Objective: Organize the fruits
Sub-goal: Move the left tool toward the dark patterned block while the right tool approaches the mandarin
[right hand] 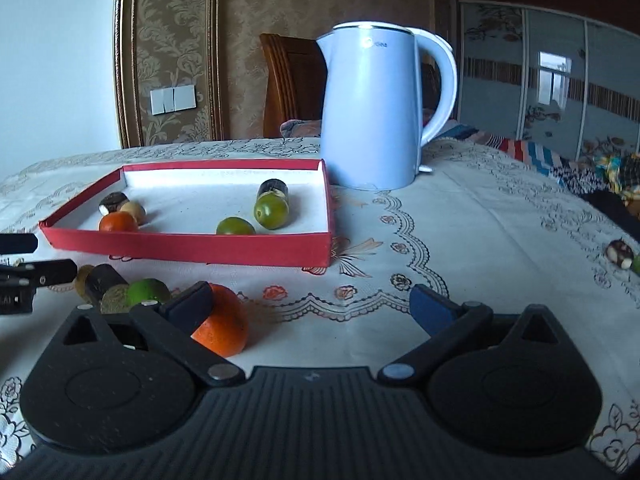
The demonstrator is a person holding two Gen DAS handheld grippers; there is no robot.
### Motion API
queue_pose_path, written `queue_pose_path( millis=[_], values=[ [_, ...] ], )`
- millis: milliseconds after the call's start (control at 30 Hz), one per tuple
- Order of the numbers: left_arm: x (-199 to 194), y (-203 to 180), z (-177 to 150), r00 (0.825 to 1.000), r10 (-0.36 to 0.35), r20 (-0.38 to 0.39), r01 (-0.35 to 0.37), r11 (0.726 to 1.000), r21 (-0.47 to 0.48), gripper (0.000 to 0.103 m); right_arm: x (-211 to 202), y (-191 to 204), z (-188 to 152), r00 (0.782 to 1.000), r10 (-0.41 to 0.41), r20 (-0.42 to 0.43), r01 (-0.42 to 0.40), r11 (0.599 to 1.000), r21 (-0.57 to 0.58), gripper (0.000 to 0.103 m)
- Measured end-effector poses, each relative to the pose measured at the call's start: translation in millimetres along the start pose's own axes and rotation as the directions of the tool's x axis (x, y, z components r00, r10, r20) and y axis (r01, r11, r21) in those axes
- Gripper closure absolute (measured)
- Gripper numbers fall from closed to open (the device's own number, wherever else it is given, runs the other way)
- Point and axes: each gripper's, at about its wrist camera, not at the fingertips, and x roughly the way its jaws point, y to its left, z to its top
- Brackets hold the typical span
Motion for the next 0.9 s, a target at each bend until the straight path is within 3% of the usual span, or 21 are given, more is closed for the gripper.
queue_pose_path(
  millis=[67, 200, 300, 433, 600, 800, 900],
  values=[
    [-1, -7, 0, 1.000, -0.016, 0.012, 0.016, 0.999, 0.035, 0.032, 2, -3, 0, 1.000, 0.021, -0.010, -0.021, 1.000, 0.016, 0.000],
    [8, -13, -1, 0.999, 0.004, -0.037, -0.002, 0.998, 0.066, 0.029, 4, -8, 0, 0.999, 0.034, -0.018, -0.033, 0.998, 0.048, 0.000],
    [11, 1, -1, 0.998, 0.030, -0.063, -0.031, 1.000, -0.005, 0.028, 5, -12, 0, 0.999, 0.041, -0.024, -0.039, 0.996, 0.075, 0.000],
    [8, 30, -2, 0.989, 0.127, -0.080, -0.136, 0.984, -0.117, 0.028, 6, -15, -1, 0.998, 0.048, -0.028, -0.046, 0.994, 0.096, 0.000],
    [-2, 43, -1, 0.997, 0.054, -0.052, -0.064, 0.976, -0.210, 0.028, 7, -15, -1, 0.997, 0.073, -0.030, -0.069, 0.992, 0.102, 0.000],
    [13, 18, 2, 0.992, 0.070, -0.102, -0.080, 0.993, -0.090, 0.028, 7, -3, -1, 0.988, 0.143, -0.058, -0.142, 0.990, 0.016, 0.000],
    [15, 16, 0, 0.992, 0.060, -0.114, -0.070, 0.994, -0.082, 0.028, 7, 9, -2, 0.979, 0.179, -0.095, -0.185, 0.981, -0.061, 0.000]
  ],
)
